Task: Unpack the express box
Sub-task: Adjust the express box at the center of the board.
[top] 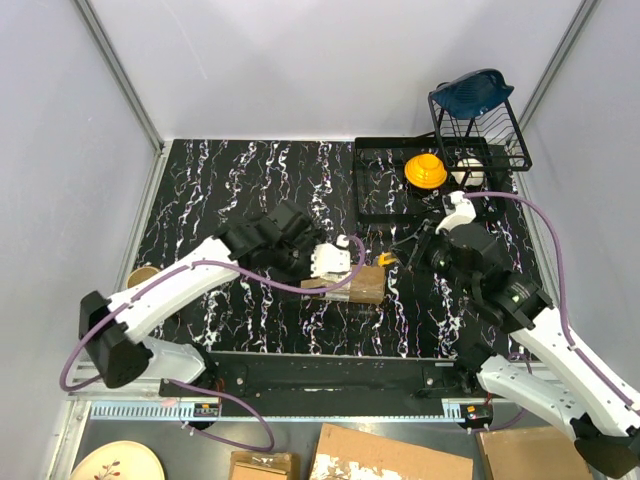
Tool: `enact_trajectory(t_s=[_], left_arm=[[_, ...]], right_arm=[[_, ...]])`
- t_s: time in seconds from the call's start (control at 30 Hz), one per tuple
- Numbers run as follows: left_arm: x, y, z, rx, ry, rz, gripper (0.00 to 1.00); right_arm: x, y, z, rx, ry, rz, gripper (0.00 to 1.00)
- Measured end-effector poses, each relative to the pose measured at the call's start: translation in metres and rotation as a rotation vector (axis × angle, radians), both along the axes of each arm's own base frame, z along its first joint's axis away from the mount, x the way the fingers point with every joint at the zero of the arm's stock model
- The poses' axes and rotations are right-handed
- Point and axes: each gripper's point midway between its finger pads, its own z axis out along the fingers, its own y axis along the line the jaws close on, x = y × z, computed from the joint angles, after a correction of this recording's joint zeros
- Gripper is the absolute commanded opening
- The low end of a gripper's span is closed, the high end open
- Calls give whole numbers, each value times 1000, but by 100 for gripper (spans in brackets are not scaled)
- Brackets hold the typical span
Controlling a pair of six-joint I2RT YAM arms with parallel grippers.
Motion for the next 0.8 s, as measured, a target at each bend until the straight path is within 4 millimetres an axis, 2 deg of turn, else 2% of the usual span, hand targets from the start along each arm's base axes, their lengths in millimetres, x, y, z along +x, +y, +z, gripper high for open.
enact_trajectory(t_s=[0.07, 0.13, 0.27, 0.37, 0.43, 0.67, 0.8], left_arm=[[2, 3, -28, 54, 44, -9, 99], [12, 2, -45, 78, 74, -1, 99], [38, -3, -69, 74, 104, 18, 99], [52, -8, -79, 44, 80, 8, 99], [54, -12, -84, 30, 70, -9, 99], [53, -18, -105, 29, 75, -71, 99], [53, -18, -114, 44, 76, -92, 99]], right_arm=[[2, -10, 3, -18, -11, -46, 0], [4, -16, 5, -29, -17, -75, 0], [7, -23, 1, -62, -12, -113, 0], [9, -27, -4, -91, 1, -128, 0], [9, -28, -3, -102, 2, -129, 0], [12, -29, 20, -82, -46, -138, 0], [12, -30, 25, -77, -56, -139, 0]])
